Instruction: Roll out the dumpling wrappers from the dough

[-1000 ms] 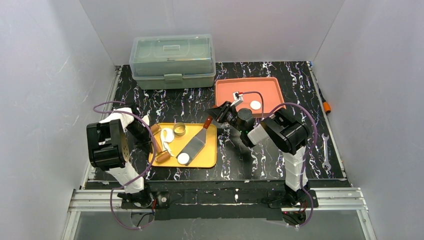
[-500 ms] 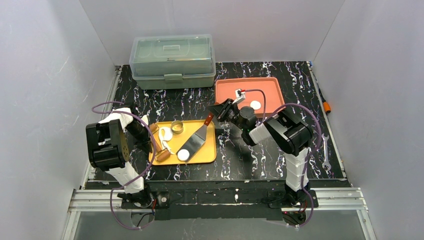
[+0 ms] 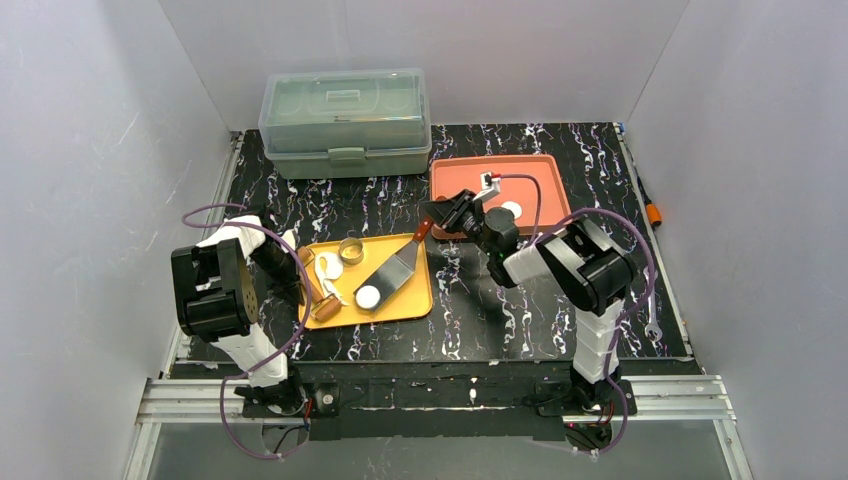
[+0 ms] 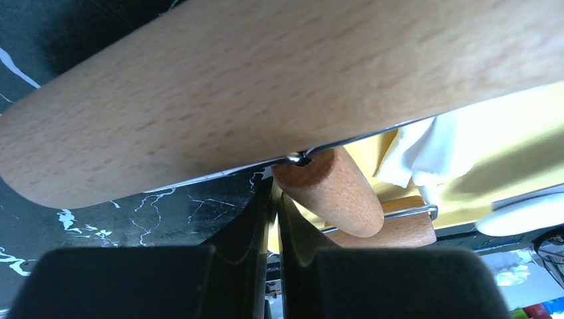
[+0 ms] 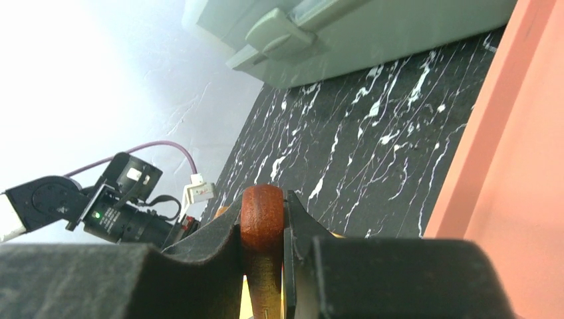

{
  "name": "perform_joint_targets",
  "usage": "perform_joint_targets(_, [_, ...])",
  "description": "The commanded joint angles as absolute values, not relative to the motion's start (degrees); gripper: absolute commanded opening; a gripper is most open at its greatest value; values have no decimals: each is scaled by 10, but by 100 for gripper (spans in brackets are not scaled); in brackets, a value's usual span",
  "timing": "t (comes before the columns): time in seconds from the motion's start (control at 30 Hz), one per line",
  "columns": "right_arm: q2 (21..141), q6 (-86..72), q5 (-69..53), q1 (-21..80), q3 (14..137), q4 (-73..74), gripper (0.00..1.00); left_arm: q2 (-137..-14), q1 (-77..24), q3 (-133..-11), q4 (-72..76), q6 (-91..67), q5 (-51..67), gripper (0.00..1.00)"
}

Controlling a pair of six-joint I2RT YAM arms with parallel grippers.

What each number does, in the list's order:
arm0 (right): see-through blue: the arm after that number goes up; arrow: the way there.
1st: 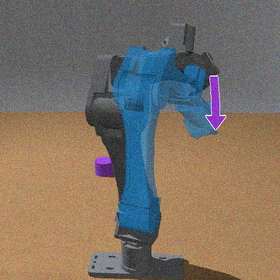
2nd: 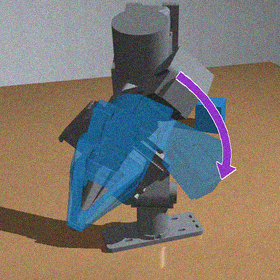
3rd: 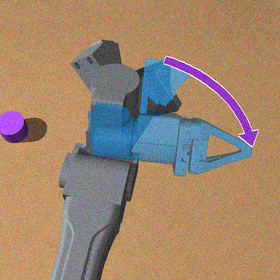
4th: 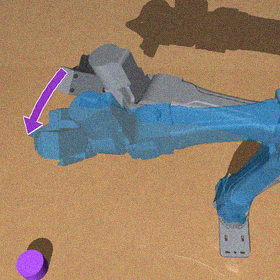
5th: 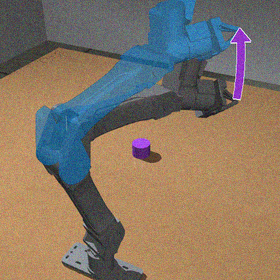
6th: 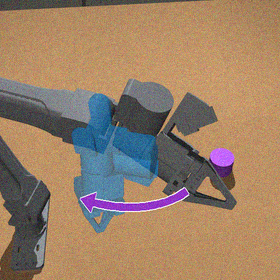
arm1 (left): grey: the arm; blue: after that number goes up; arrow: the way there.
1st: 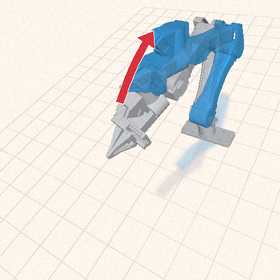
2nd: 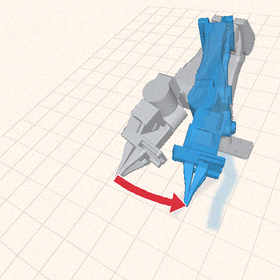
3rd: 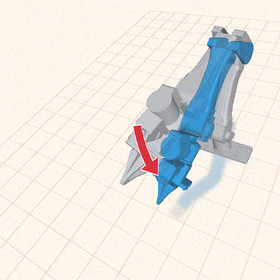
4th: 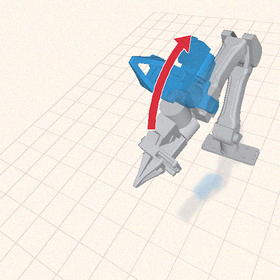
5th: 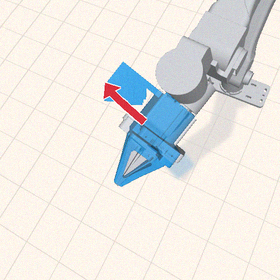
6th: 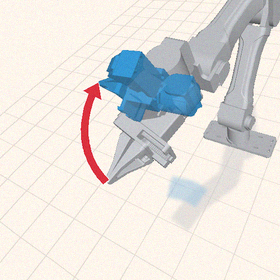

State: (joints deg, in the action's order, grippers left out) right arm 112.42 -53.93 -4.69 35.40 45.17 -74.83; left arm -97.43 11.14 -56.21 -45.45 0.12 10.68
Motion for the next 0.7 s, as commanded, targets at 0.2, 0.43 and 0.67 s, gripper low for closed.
perform_joint_targets(0.2, [1042,-562,-3,290,496,-749,1,-998,119,-563,-364,38,89,0])
perform_joint_targets(0.43, [980,-528,35,205,498,-706,1,-1010,119,-569,-371,47,100,0])
perform_joint_targets(0.67, [919,-466,90,117,483,-629,1,-1010,119,-570,-372,49,106,0])
